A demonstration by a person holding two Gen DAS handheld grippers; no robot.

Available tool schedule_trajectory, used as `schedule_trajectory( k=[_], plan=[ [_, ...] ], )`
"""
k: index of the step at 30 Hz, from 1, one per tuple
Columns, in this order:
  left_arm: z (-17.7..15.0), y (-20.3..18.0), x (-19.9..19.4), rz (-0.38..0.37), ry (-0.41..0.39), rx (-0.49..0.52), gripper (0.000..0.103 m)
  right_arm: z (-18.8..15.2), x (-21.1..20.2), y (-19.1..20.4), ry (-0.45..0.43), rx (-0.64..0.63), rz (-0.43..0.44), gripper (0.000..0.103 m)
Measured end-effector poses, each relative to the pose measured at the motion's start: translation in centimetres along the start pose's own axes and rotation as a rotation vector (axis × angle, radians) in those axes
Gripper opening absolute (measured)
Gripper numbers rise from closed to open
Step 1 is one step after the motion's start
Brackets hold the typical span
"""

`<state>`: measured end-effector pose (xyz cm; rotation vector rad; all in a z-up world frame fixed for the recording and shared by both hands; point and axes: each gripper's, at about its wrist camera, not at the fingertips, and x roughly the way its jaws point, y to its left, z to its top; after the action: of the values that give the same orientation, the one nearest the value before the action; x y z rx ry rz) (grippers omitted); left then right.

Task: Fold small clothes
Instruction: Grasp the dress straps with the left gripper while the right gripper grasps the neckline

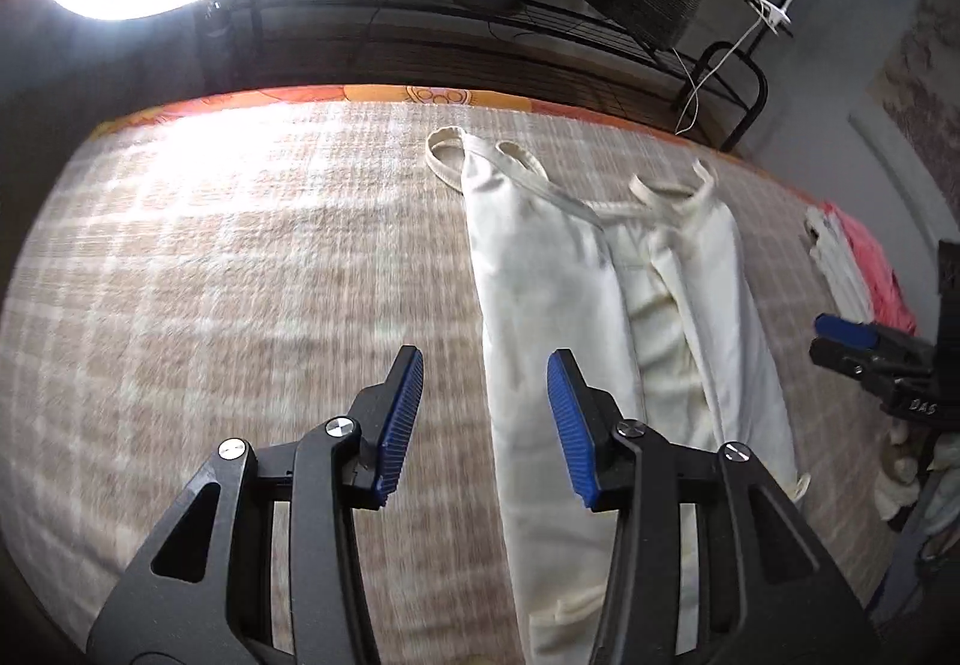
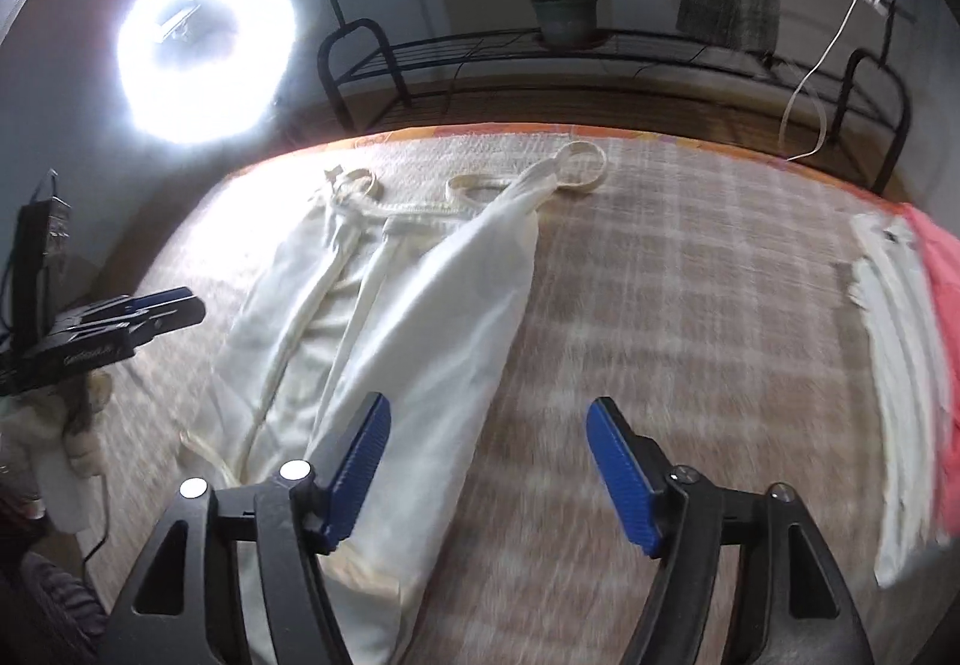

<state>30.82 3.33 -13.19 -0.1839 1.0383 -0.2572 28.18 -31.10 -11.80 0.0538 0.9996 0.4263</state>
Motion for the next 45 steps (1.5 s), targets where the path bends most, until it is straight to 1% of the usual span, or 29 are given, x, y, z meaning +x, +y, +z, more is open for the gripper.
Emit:
schedule_trajectory(
  k=[5, 7, 10, 12, 17, 19, 21, 22, 23, 24, 25, 26, 28, 29, 31, 32, 33, 36, 40, 45],
  plan=[
    [2.9, 1.5, 3.3, -0.088, 0.036, -0.073, 0.044, 3.1, 3.1, -2.1, 0.017, 0.05, 0.053, 0.049],
    [3.6, 1.4, 4.8, -0.12, 0.055, -0.085, 0.044, 4.1, 4.3, -3.2, 0.011, 0.091, 0.08, 0.047],
    [4.1, 0.6, 6.5, -0.135, 0.066, -0.066, 0.044, 5.4, 5.8, -4.4, -0.001, 0.145, 0.129, 0.043],
    [4.6, -0.1, 7.0, -0.123, 0.041, -0.039, 0.044, 6.0, 6.7, -4.9, -0.002, 0.159, 0.157, 0.038],
    [6.1, -0.5, 8.0, -0.104, 0.01, -0.046, 0.044, 7.4, 8.6, -4.5, 0.008, 0.103, 0.116, 0.033],
    [6.6, -0.5, 8.4, -0.095, -0.004, -0.052, 0.044, 7.7, 9.3, -4.0, 0.012, 0.074, 0.092, 0.028],
    [7.0, -0.5, 8.8, -0.089, -0.014, -0.062, 0.043, 7.8, 9.7, -3.3, 0.011, 0.022, 0.028, 0.02],
    [7.3, -0.5, 9.0, -0.087, -0.015, -0.066, 0.037, 7.9, 9.9, -2.7, 0.012, -0.013, -0.011, 0.02],
    [7.6, -0.5, 9.3, -0.086, -0.014, -0.066, 0.031, 8.1, 9.9, -2.5, 0.014, -0.03, -0.026, 0.02],
    [7.7, -0.5, 9.5, -0.084, -0.015, -0.067, 0.028, 8.3, 9.9, -2.4, 0.013, -0.038, -0.031, 0.021],
    [7.8, -0.6, 9.7, -0.083, -0.017, -0.067, 0.023, 8.5, 10.0, -2.4, 0.012, -0.034, -0.02, 0.023],
    [7.9, -0.6, 9.8, -0.084, -0.022, -0.065, 0.016, 8.6, 10.0, -2.6, 0.011, -0.026, -0.009, 0.026],
    [8.1, -0.8, 10.0, -0.082, -0.021, -0.052, 0.01, 9.0, 10.2, -2.9, 0.009, -0.008, 0.033, 0.026],
    [8.3, -1.0, 10.1, -0.08, -0.023, -0.045, 0.006, 9.1, 10.2, -2.9, 0.008, -0.008, 0.038, 0.024],
    [8.2, -1.1, 9.8, -0.081, -0.034, -0.035, 0.006, 9.2, 10.5, -2.5, 0.011, -0.027, 0.04, 0.007],
    [8.1, -1.1, 9.5, -0.084, -0.042, -0.034, 0.005, 9.3, 10.6, -2.3, 0.015, -0.031, 0.044, 0.0],
    [8.1, -1.2, 9.2, -0.089, -0.05, -0.035, 0.005, 9.3, 10.7, -2.2, 0.021, -0.032, 0.043, 0.0],
    [8.1, -1.1, 8.2, -0.098, -0.072, -0.04, 0.005, 9.3, 10.2, -1.7, 0.0, -0.038, 0.031, 0.0],
    [8.0, -1.4, 6.5, -0.106, -0.099, -0.038, 0.004, 9.4, 8.3, -1.6, -0.047, -0.031, 0.03, 0.0],
    [7.4, -2.4, 3.8, -0.113, -0.127, -0.011, 0.004, 9.0, 5.8, -1.0, -0.084, -0.034, 0.029, 0.0]
  ],
)
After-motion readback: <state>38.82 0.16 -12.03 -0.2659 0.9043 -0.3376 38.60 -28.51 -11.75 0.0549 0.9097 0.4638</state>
